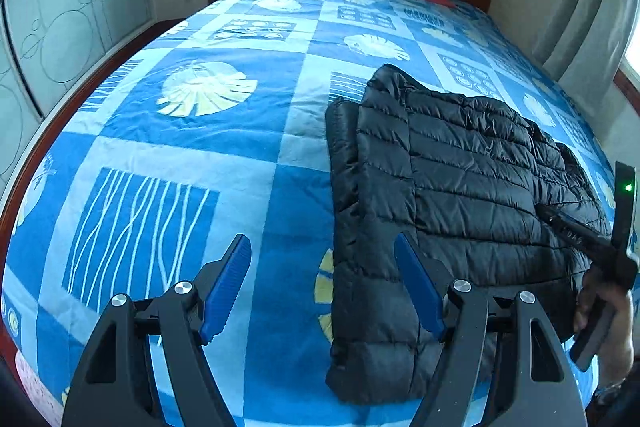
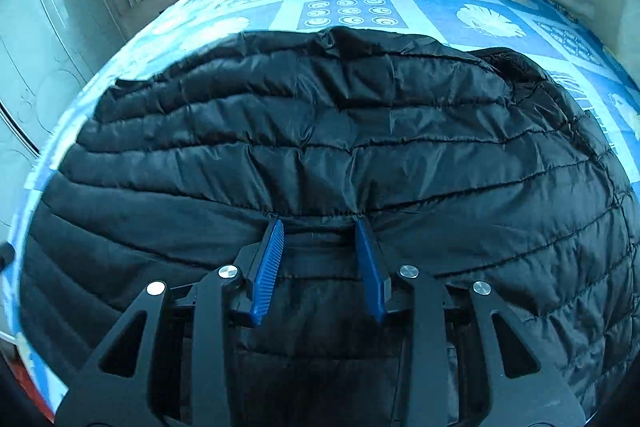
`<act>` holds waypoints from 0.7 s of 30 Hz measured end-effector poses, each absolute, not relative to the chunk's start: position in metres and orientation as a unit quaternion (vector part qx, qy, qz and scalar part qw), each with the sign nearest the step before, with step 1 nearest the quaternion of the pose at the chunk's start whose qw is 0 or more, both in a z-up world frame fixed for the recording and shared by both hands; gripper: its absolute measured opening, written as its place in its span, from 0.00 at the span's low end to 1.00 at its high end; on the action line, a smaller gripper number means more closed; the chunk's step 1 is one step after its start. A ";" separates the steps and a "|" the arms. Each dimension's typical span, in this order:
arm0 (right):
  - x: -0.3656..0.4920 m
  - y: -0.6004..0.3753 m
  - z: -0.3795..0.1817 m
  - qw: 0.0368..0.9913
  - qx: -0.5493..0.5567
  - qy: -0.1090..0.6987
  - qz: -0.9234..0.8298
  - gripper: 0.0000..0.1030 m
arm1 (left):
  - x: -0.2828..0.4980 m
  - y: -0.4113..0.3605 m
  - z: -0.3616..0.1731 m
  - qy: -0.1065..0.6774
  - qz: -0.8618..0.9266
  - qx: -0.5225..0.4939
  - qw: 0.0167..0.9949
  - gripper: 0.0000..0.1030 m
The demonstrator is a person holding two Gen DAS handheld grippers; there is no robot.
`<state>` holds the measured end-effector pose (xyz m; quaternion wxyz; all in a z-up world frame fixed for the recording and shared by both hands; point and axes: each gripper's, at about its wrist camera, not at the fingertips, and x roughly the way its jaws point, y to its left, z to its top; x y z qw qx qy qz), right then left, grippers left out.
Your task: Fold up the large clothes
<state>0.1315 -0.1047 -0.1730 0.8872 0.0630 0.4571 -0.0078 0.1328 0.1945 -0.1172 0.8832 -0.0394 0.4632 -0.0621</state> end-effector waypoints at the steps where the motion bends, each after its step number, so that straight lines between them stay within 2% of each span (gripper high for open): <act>1: 0.132 -0.102 -0.174 0.888 0.054 0.457 -0.010 0.36 | 0.136 0.193 -0.117 0.466 -0.065 -0.037 0.882 0.71; 11: 0.127 -0.094 -0.181 0.893 0.035 0.448 -0.016 0.36 | 0.177 0.176 -0.134 0.499 -0.102 -0.057 0.859 0.71; 21: 0.126 -0.092 -0.181 0.896 0.030 0.443 -0.019 0.36 | 0.191 0.161 -0.151 0.515 -0.093 -0.028 0.852 0.71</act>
